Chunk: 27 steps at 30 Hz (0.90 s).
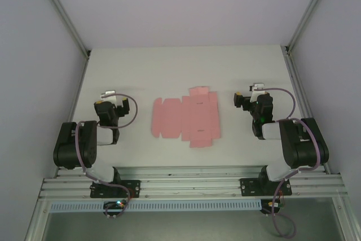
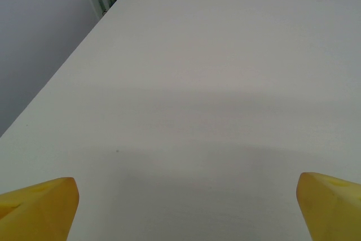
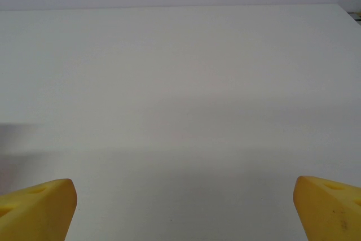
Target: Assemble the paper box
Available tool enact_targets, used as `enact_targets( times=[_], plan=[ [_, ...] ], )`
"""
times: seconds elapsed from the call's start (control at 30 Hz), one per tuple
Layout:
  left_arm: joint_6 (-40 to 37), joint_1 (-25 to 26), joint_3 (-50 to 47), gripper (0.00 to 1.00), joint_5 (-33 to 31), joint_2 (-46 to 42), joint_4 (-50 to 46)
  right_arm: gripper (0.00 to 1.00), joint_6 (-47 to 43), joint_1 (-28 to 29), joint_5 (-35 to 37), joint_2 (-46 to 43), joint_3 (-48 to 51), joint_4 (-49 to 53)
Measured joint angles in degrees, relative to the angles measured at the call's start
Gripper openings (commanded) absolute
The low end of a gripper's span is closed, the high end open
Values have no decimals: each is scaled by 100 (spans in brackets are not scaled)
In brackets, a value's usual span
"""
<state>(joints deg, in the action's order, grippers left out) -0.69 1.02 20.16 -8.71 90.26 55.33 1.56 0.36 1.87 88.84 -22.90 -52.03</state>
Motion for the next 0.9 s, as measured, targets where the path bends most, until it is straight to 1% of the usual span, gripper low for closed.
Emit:
enact_targets(
  times=[0.27,0.33,0.43,0.53,0.7,0.8,0.9],
  plan=[
    [-46,17,74,100,107,-195,-289,100,17,2,31,-28,0,44],
    [-48,17,111,100,107,-251,-367,100,20,2,57,-122,0,179],
    [-63,42,243,100,101,-431,-748,100,24,4,103,-387,-92,634],
    [-109,131,380,100,103,-817,-1189,100,24,70,201,-789,-299,1222],
    [-35,313,938,100,105,-1421,-2304,100,195,321,345,-1617,-861,2465],
    [201,455,1403,100,116,-1576,-3126,100,431,584,461,-1980,-1220,3171],
    [529,739,1834,100,236,-1652,-3963,100,761,1032,544,-2210,-1480,3799]
  ],
)
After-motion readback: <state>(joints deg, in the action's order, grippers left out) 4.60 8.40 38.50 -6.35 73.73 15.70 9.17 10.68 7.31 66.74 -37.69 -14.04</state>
